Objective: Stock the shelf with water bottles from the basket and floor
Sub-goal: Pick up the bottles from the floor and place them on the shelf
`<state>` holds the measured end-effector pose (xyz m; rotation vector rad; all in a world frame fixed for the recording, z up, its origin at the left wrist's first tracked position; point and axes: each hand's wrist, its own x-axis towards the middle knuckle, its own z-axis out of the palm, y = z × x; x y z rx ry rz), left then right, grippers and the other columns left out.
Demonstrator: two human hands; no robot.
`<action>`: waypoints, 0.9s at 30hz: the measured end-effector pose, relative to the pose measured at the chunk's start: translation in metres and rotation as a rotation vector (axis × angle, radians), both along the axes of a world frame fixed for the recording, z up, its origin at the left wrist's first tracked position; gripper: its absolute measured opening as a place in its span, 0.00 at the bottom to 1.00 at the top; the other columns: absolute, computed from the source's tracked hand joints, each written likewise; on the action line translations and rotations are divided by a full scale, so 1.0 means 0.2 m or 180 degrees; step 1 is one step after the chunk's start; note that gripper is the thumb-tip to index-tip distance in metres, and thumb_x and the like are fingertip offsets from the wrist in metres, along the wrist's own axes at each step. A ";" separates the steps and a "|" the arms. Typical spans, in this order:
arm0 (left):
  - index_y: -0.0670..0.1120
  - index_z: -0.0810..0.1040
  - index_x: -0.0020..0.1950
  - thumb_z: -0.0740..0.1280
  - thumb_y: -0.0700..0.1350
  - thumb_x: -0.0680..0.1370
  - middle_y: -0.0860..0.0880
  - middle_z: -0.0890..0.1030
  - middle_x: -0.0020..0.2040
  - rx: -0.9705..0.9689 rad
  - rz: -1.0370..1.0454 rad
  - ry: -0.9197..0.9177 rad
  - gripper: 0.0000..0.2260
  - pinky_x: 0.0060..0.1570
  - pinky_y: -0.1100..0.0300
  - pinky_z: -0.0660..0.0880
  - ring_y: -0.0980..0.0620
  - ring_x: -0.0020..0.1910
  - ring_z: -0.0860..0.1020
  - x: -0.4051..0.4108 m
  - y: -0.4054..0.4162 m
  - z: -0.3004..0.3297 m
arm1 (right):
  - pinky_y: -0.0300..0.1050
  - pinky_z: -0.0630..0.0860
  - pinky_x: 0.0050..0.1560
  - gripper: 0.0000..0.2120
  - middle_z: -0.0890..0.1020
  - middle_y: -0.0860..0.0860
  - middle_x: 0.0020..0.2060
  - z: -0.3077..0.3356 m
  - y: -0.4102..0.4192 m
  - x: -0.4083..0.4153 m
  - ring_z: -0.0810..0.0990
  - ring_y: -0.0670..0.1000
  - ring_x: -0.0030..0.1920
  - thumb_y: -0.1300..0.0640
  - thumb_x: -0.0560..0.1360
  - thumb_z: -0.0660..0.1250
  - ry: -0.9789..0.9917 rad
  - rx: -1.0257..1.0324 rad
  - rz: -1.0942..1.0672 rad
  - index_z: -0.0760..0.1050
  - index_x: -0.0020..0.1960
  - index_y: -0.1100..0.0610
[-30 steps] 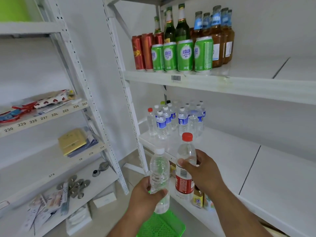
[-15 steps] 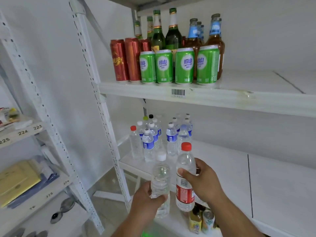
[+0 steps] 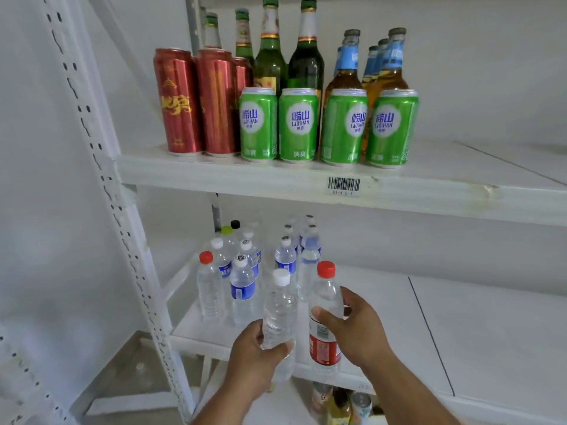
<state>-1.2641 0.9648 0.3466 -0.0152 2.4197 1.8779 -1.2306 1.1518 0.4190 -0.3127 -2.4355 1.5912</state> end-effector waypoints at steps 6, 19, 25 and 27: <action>0.56 0.80 0.50 0.78 0.47 0.67 0.58 0.84 0.46 -0.0155 -0.0060 -0.0050 0.15 0.50 0.59 0.77 0.58 0.48 0.81 -0.24 0.06 -0.04 | 0.35 0.75 0.43 0.12 0.83 0.38 0.49 -0.07 0.02 -0.21 0.81 0.40 0.47 0.46 0.71 0.75 -0.0095 -0.0111 -0.0086 0.75 0.50 0.35; 0.54 0.79 0.59 0.78 0.49 0.68 0.54 0.82 0.54 -0.0343 0.0043 -0.0198 0.20 0.56 0.52 0.78 0.51 0.55 0.79 -0.73 0.20 -0.21 | 0.27 0.70 0.37 0.17 0.80 0.36 0.49 -0.25 0.07 -0.63 0.78 0.36 0.46 0.52 0.71 0.76 -0.0326 -0.0267 -0.0122 0.73 0.51 0.34; 0.53 0.78 0.62 0.79 0.46 0.68 0.53 0.83 0.56 -0.0230 0.0058 -0.0207 0.23 0.58 0.48 0.79 0.49 0.57 0.80 -0.84 0.24 -0.28 | 0.25 0.71 0.35 0.16 0.81 0.35 0.47 -0.32 0.07 -0.72 0.78 0.30 0.43 0.56 0.72 0.75 -0.0442 -0.0263 -0.0137 0.77 0.56 0.42; 0.53 0.78 0.62 0.79 0.45 0.68 0.53 0.83 0.56 -0.0196 0.0048 -0.0206 0.23 0.58 0.47 0.79 0.49 0.57 0.80 -0.86 0.25 -0.29 | 0.24 0.72 0.34 0.16 0.81 0.36 0.45 -0.33 0.08 -0.74 0.77 0.26 0.42 0.57 0.71 0.75 -0.0467 -0.0258 -0.0158 0.77 0.53 0.41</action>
